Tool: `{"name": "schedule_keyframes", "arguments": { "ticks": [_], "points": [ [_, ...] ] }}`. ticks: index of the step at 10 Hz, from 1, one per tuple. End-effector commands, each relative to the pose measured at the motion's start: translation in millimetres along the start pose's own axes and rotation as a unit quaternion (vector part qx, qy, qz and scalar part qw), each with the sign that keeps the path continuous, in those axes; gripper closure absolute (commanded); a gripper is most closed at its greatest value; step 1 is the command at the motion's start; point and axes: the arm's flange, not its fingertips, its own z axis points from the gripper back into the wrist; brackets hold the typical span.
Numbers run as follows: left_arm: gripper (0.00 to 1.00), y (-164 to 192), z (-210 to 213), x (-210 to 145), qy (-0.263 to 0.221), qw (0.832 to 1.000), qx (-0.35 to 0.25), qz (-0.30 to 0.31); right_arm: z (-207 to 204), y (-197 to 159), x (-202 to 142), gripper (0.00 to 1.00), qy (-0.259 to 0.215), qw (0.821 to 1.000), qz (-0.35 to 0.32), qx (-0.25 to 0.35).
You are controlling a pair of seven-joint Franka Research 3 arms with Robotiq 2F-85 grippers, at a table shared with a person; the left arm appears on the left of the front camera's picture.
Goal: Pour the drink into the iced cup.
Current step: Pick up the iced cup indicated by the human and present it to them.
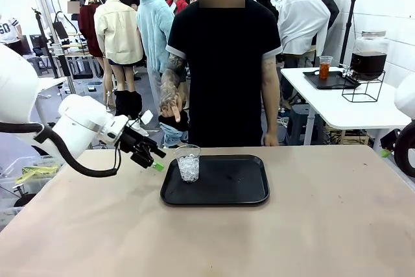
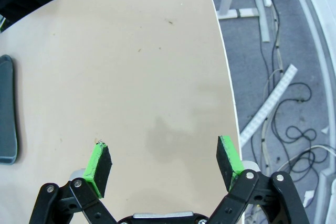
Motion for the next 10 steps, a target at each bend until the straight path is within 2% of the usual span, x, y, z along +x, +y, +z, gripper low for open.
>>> {"name": "schedule_keyframes", "arguments": {
  "ticks": [1,3,6,7,8,10],
  "points": [
    [0.00,2.3,-9.7,-6.0,-0.017,0.999,-0.035,-0.020,0.2,3.1,-3.5,0.00,-0.005,1.000,-0.009,-0.007],
    [0.00,1.4,-18.8,-6.8,-0.037,0.997,-0.023,-0.056,0.2,3.1,-3.5,0.00,-0.005,1.000,-0.009,-0.007],
    [0.00,16.4,-27.7,-8.7,-0.100,0.992,-0.028,-0.068,0.2,3.1,-3.5,0.00,-0.005,1.000,-0.009,-0.007],
    [0.00,22.2,-29.6,-8.9,-0.096,0.994,-0.025,-0.040,0.2,3.1,-3.5,0.00,-0.005,1.000,-0.009,-0.007],
    [0.00,5.9,-22.8,-4.0,-0.061,0.996,-0.028,-0.058,0.2,3.1,-3.5,0.00,-0.005,1.000,-0.009,-0.007],
    [0.00,13.1,-27.8,-6.6,-0.075,0.996,-0.027,-0.050,0.2,3.1,-3.5,0.00,-0.005,1.000,-0.009,-0.007]
  ]
}}
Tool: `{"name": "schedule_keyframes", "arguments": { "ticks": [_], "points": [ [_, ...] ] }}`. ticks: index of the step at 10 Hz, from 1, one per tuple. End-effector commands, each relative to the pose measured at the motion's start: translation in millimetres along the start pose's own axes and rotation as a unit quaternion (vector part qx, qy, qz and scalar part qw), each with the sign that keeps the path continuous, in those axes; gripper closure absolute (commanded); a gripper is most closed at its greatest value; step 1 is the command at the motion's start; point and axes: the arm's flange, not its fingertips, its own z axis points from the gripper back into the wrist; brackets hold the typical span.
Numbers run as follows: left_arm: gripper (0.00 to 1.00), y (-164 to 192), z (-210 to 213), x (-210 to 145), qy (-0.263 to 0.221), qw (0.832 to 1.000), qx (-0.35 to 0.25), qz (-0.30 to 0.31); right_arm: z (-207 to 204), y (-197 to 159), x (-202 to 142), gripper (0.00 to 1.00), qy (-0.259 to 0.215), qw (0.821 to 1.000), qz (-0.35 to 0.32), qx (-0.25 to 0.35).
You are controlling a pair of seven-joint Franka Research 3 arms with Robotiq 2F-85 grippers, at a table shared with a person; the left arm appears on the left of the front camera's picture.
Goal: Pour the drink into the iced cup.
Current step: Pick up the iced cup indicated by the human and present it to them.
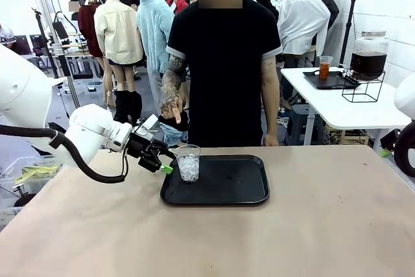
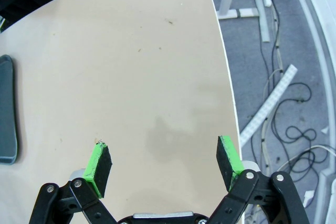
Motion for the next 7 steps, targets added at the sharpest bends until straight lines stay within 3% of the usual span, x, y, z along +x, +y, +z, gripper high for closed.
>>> {"name": "schedule_keyframes", "arguments": {
  "ticks": [1,3,7],
  "points": [
    [0.00,5.4,-5.2,-3.4,-0.024,0.999,0.048,0.000,0.2,3.1,-3.5,0.00,-0.005,1.000,-0.009,-0.007],
    [0.00,14.5,-14.4,-8.6,-0.022,0.997,0.068,0.008,0.2,3.1,-3.5,0.00,-0.005,1.000,-0.009,-0.007],
    [0.00,15.9,-26.5,-15.7,-0.046,0.998,0.029,0.006,0.2,3.1,-3.5,0.00,-0.005,1.000,-0.009,-0.007]
  ]
}}
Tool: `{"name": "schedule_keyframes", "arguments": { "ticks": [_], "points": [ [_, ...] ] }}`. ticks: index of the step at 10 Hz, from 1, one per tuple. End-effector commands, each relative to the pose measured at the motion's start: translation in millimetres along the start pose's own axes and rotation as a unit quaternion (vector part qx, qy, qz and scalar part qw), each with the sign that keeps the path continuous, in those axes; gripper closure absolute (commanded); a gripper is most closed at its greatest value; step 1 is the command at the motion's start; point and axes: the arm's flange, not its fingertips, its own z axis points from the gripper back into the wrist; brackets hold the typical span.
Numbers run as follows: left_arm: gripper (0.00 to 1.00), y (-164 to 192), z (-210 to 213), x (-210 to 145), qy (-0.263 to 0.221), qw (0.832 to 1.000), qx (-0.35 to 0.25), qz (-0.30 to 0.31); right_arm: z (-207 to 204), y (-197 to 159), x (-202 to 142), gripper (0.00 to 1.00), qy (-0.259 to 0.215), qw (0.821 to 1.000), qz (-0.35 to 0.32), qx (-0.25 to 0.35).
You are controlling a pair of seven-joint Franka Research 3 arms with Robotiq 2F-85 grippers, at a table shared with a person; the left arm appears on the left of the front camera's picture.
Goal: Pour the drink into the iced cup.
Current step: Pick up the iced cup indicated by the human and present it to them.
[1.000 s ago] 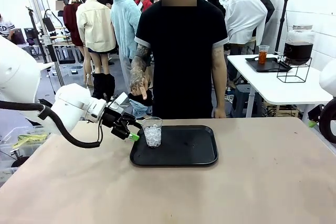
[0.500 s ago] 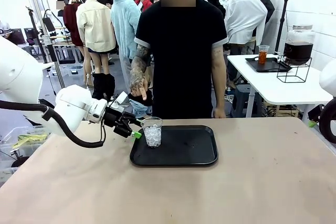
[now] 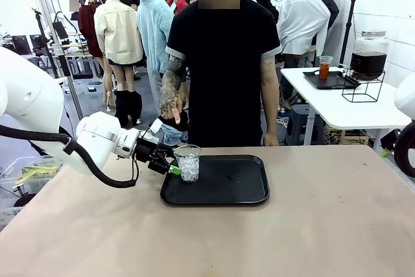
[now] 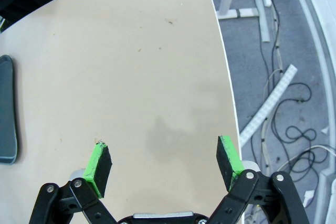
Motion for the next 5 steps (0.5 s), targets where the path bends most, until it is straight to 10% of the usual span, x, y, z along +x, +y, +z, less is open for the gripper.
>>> {"name": "schedule_keyframes", "arguments": {
  "ticks": [1,5],
  "points": [
    [0.00,7.7,-2.4,-2.5,-0.032,0.999,-0.002,-0.025,0.1,3.4,-3.5,0.00,-0.005,1.000,-0.009,-0.007],
    [0.00,18.6,-16.9,-9.8,-0.063,0.998,-0.018,-0.014,0.1,3.4,-3.5,0.00,-0.005,1.000,-0.009,-0.007]
  ]
}}
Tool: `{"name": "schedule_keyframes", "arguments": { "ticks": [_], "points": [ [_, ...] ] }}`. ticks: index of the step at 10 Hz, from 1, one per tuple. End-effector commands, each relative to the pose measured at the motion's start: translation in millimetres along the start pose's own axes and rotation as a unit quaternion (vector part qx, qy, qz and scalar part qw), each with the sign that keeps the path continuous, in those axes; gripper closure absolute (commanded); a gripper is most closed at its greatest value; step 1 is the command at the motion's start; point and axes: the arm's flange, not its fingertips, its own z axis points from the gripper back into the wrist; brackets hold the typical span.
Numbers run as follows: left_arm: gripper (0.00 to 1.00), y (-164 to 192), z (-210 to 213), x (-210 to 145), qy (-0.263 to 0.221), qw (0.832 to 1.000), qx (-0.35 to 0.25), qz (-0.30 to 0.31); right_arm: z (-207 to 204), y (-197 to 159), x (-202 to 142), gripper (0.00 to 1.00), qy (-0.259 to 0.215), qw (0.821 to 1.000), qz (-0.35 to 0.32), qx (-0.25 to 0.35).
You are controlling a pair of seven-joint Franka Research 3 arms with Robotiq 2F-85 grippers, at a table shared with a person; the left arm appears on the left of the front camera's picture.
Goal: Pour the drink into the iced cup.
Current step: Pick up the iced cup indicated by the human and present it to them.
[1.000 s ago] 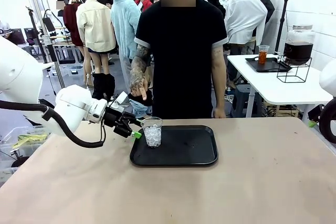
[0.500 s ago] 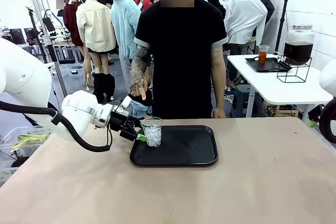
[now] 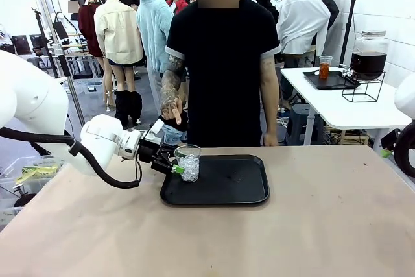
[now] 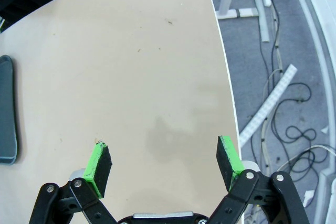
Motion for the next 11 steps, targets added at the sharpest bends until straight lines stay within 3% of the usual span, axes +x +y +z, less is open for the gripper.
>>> {"name": "schedule_keyframes", "arguments": {
  "ticks": [1,11],
  "points": [
    [0.00,9.3,-5.8,-4.2,-0.031,0.999,0.000,-0.011,0.0,3.8,-3.5,0.00,-0.005,1.000,-0.009,-0.007],
    [0.00,3.0,-27.6,-2.8,-0.064,0.996,-0.058,-0.023,0.0,3.8,-3.5,0.00,-0.005,1.000,-0.009,-0.007]
  ]
}}
